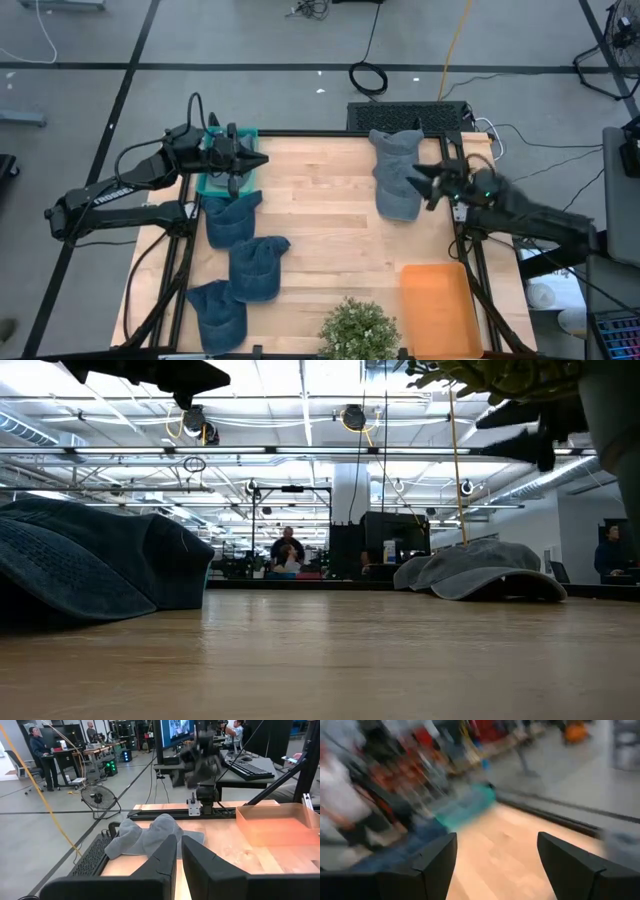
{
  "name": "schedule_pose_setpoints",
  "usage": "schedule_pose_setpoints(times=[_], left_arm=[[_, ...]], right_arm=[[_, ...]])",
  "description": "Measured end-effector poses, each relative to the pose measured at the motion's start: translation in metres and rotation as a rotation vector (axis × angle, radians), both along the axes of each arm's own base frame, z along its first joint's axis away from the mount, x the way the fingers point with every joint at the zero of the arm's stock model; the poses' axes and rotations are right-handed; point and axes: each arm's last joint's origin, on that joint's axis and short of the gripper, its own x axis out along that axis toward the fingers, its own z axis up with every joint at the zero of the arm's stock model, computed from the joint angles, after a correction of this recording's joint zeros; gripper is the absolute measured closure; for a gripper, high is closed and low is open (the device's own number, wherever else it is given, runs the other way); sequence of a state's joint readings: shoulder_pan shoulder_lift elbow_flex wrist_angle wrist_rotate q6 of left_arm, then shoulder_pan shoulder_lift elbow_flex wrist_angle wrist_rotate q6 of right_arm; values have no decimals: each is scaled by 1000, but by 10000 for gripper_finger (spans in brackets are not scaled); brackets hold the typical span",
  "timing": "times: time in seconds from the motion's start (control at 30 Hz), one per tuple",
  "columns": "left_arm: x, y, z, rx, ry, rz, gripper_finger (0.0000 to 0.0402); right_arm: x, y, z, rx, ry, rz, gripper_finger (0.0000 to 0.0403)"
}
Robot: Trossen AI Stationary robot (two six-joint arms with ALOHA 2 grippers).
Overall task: Pick & Place hat
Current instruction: Put the bottom gray cap into the green bin
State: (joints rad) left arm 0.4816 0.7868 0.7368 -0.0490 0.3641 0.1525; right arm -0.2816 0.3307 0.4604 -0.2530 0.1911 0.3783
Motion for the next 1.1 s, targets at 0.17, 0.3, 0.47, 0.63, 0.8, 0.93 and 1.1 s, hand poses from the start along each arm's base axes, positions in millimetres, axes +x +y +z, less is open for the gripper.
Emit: schedule_pose_setpoints(times=[0.17,0.3,0.47,0.63,0.8,0.93,1.1], left_arm=[[0,0,0,0,0,0,364],[0,0,0,0,0,0,364],[0,0,0,0,0,0,364],[0,0,0,0,0,0,364],[0,0,0,0,0,0,364],[0,0,0,0,0,0,364],[0,0,0,1,0,0,364]], right_arm=[[27,-10,32,13,597,24,138],[57,-24,36,75,1002,124,138],[88,-55,26,70,1214,196,138],[95,-88,8,139,1312,205,138],[91,-115,-2,171,1318,165,138],[87,-127,-7,228,1293,173,138],[91,-133,-14,297,1221,218,138]])
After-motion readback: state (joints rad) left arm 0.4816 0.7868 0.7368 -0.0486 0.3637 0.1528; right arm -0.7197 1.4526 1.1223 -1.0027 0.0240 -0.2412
